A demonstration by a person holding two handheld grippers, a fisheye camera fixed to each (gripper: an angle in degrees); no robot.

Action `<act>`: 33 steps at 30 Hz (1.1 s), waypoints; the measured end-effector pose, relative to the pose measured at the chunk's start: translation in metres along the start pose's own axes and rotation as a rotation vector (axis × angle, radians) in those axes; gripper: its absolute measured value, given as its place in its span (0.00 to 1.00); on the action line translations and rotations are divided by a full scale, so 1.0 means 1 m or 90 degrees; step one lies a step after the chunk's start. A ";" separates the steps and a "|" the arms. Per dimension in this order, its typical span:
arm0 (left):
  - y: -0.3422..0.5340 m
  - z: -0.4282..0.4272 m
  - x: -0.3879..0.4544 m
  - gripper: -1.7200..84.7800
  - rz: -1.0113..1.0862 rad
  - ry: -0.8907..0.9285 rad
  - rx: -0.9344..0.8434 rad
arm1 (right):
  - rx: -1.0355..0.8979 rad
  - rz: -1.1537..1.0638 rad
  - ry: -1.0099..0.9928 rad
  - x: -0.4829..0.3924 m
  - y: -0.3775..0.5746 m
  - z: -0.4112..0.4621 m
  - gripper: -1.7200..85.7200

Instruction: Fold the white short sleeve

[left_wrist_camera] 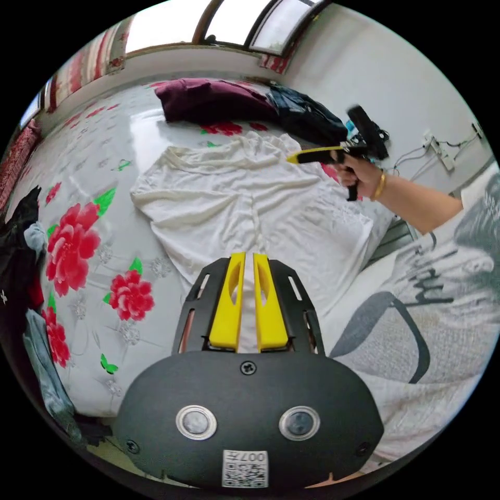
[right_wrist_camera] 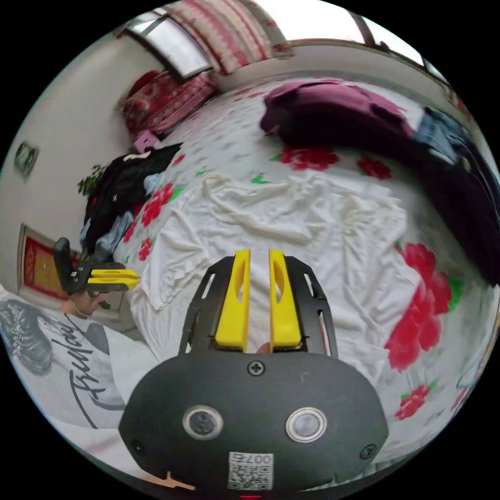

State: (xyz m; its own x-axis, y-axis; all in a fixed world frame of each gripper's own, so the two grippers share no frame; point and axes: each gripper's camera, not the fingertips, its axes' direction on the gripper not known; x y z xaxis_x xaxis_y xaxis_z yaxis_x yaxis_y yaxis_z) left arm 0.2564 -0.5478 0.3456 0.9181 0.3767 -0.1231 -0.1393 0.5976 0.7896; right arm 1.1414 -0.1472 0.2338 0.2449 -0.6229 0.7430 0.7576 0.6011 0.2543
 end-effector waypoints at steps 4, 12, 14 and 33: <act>-0.069 0.005 -0.058 0.08 -0.034 -0.046 0.033 | 0.041 0.137 0.033 0.086 0.004 -0.052 0.11; -0.171 0.059 -0.178 0.11 -0.164 -0.111 -0.024 | 0.014 0.021 0.092 0.110 -0.107 -0.044 0.10; -0.185 0.078 -0.195 0.12 -0.178 -0.126 -0.063 | -0.023 -0.020 0.108 0.111 -0.144 -0.017 0.09; -0.217 0.088 -0.297 0.10 -0.329 -0.165 -0.024 | 0.145 0.118 0.026 0.231 -0.106 -0.137 0.07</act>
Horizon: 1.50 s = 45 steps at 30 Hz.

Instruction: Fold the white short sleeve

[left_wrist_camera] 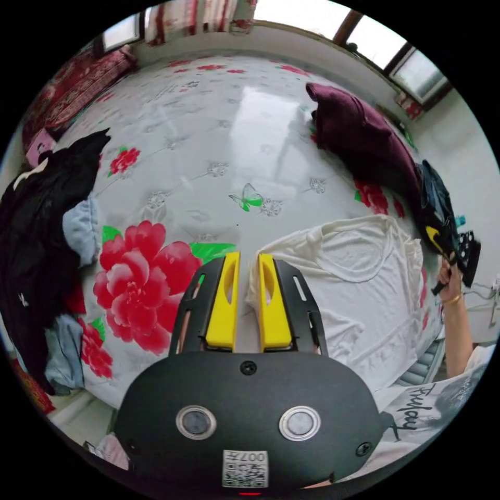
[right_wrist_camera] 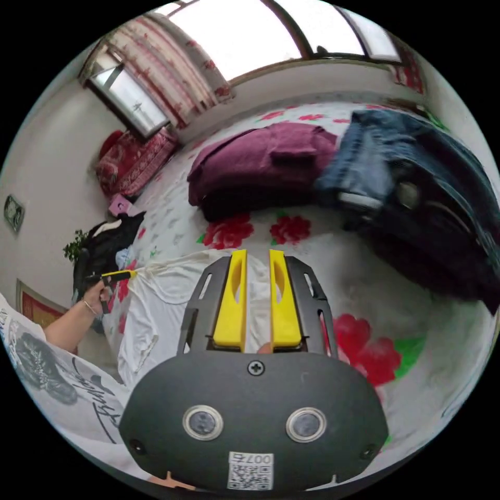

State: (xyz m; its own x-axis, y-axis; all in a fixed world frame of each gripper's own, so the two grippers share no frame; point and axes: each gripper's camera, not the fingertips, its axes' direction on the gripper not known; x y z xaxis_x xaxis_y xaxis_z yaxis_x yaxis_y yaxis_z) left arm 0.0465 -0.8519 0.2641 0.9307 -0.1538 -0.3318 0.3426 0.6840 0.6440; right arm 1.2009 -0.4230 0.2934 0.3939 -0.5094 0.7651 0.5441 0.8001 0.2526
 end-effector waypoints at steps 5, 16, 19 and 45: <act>0.004 -0.040 -0.001 0.12 -0.003 0.016 0.070 | 0.005 0.167 0.027 0.080 0.097 -0.087 0.08; -0.074 0.031 0.014 0.08 0.099 -0.124 -0.055 | -0.049 0.238 0.001 0.096 0.134 -0.062 0.08; -0.065 0.044 -0.023 0.09 0.056 -0.067 -0.073 | -0.010 0.142 0.076 0.055 0.114 -0.070 0.07; -0.080 0.060 -0.120 0.06 -0.059 0.186 0.018 | -0.168 -0.114 0.039 -0.103 -0.024 0.131 0.02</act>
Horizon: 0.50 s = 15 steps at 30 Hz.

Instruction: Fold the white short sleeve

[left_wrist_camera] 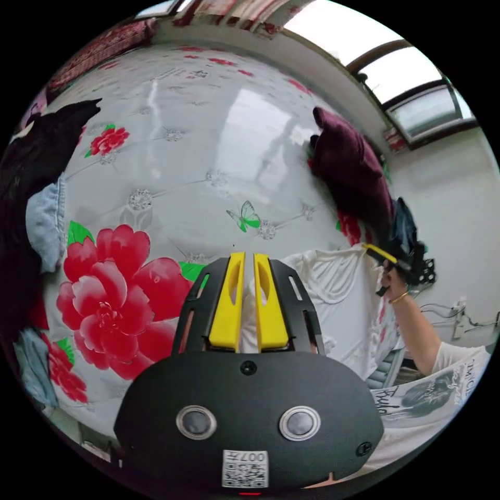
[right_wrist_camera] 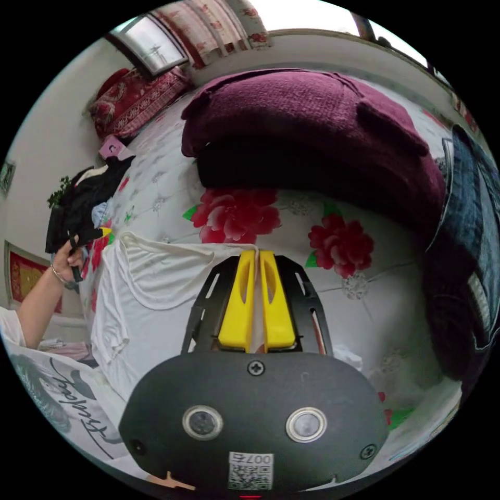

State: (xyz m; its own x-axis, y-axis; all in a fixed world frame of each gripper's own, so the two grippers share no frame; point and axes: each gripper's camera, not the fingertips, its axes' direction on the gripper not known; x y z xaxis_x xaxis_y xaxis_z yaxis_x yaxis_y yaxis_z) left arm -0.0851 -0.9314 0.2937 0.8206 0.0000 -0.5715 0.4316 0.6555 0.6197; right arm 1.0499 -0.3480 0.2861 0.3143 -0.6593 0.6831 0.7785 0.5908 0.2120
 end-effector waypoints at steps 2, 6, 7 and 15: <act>0.003 -0.008 -0.010 0.06 -0.025 0.037 0.025 | 0.003 0.025 -0.024 0.007 0.001 -0.002 0.03; 0.009 -0.020 0.003 0.06 0.011 0.040 0.047 | 0.028 0.033 -0.039 0.009 0.001 -0.014 0.04; 0.011 -0.021 0.017 0.06 0.041 0.036 0.045 | 0.061 0.034 -0.053 0.009 0.004 -0.028 0.05; 0.013 0.043 0.183 0.09 0.355 0.076 -0.053 | 0.184 0.088 -0.057 0.027 0.111 -0.137 0.08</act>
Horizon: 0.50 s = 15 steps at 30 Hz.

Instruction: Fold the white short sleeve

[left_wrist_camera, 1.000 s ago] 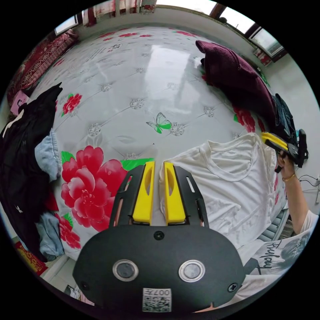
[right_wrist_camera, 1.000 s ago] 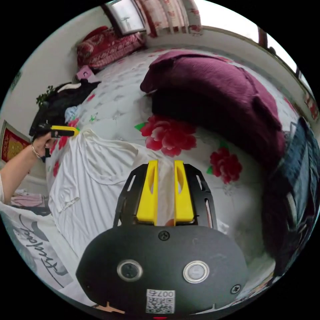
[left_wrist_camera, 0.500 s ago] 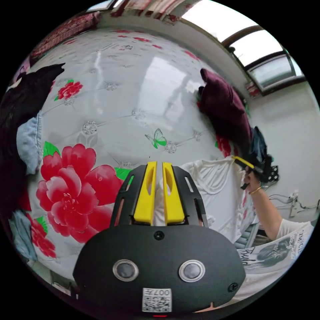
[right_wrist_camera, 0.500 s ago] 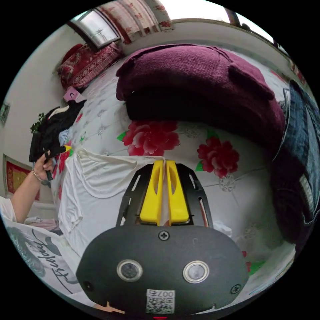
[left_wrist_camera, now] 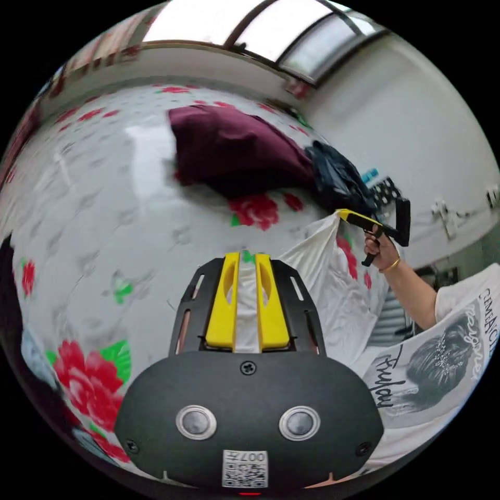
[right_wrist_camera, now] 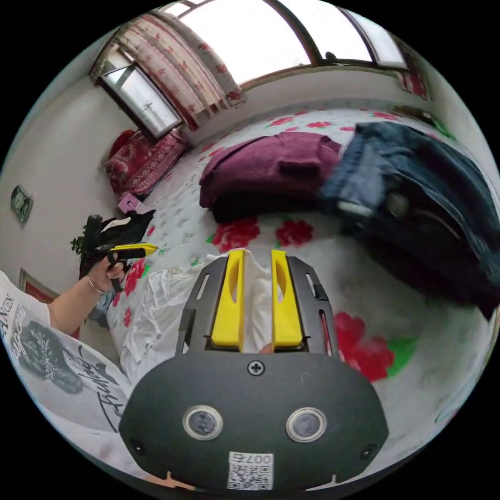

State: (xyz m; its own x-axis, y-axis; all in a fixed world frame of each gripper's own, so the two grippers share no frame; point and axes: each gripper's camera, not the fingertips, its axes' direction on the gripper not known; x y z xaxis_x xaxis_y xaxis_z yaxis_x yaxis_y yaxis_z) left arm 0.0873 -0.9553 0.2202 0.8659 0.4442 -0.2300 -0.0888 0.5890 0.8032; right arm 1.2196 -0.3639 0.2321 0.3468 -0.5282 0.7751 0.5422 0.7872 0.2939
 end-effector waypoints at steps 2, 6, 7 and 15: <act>-0.026 0.030 0.034 0.10 0.064 0.025 -0.028 | 0.004 0.078 0.058 0.029 0.051 -0.035 0.08; -0.068 0.085 0.099 0.11 0.179 0.029 -0.081 | 0.041 0.194 0.064 0.069 0.105 -0.067 0.08; -0.069 0.095 0.108 0.11 0.187 0.009 -0.095 | 0.050 0.192 0.033 0.069 0.104 -0.067 0.08; 0.013 0.079 0.052 0.11 0.055 -0.124 -0.151 | -0.083 -0.143 0.018 -0.036 0.088 0.007 0.06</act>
State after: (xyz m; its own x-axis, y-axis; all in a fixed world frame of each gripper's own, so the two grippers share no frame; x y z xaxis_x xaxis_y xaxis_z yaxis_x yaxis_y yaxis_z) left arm 0.1698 -0.9779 0.2619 0.9262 0.3750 -0.0387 -0.2586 0.7065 0.6588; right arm 1.2500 -0.2734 0.2344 0.2271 -0.6953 0.6819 0.7012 0.6027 0.3810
